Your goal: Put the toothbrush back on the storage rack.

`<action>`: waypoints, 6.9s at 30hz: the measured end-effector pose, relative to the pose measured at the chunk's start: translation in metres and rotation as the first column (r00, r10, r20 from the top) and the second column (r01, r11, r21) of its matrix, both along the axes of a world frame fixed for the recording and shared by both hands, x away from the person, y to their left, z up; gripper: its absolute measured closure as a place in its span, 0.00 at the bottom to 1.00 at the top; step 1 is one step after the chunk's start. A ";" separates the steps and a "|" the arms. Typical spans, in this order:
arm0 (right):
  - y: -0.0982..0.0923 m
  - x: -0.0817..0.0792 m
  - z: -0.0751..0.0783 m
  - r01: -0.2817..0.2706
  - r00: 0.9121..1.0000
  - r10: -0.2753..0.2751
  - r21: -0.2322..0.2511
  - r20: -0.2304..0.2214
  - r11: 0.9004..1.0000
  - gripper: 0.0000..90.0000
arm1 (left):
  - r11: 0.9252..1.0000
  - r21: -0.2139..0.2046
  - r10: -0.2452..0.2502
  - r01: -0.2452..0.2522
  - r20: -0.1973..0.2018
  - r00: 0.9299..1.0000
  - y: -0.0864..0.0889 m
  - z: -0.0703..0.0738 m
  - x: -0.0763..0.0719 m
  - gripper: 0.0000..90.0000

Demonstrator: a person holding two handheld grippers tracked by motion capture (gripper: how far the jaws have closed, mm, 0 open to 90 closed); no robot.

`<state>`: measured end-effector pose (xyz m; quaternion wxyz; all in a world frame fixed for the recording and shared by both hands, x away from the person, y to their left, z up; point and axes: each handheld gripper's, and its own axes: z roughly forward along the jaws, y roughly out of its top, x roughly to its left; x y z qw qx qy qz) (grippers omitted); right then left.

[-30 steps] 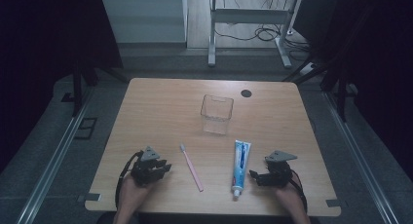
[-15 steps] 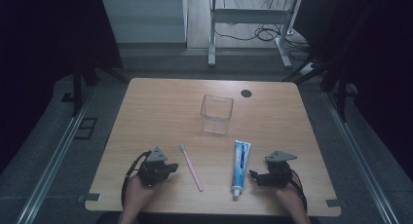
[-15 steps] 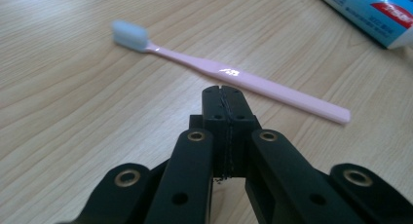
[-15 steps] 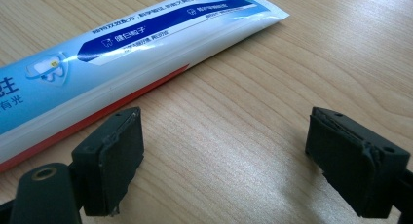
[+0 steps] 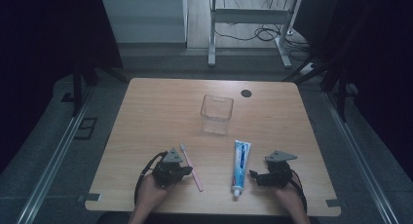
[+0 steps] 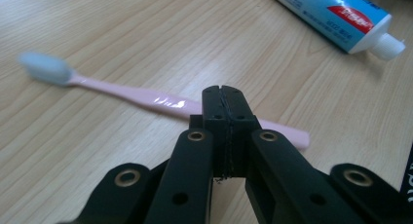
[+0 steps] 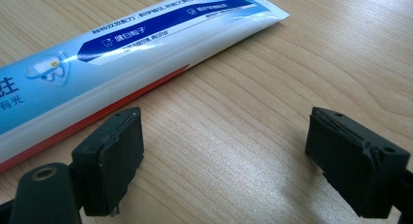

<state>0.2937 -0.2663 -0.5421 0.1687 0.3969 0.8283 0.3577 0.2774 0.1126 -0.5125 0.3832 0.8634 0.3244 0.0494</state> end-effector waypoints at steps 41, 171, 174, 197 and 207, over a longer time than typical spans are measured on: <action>0.000 0.000 0.000 0.001 1.000 -0.001 0.001 0.001 1.000 0.15 | 0.998 0.065 -0.022 0.026 -0.054 0.998 -0.011 -0.008 -0.014 0.98; 0.000 0.000 0.000 0.005 1.000 -0.005 -0.005 0.001 1.000 0.15 | 0.853 0.515 0.090 0.083 -0.302 0.949 0.003 0.014 0.080 0.80; 0.000 0.000 0.000 0.004 1.000 -0.004 -0.003 0.000 1.000 0.15 | 0.849 0.521 0.093 0.090 -0.314 0.945 0.001 0.012 0.082 0.81; 0.000 0.000 0.000 0.004 1.000 -0.004 -0.005 0.001 1.000 0.15 | 0.818 0.556 0.089 0.150 -0.380 0.920 -0.008 0.013 0.094 0.88; 0.000 0.000 0.000 0.004 1.000 -0.004 -0.003 0.000 1.000 0.15 | 0.864 0.492 0.064 0.109 -0.321 0.945 -0.005 0.030 0.093 0.88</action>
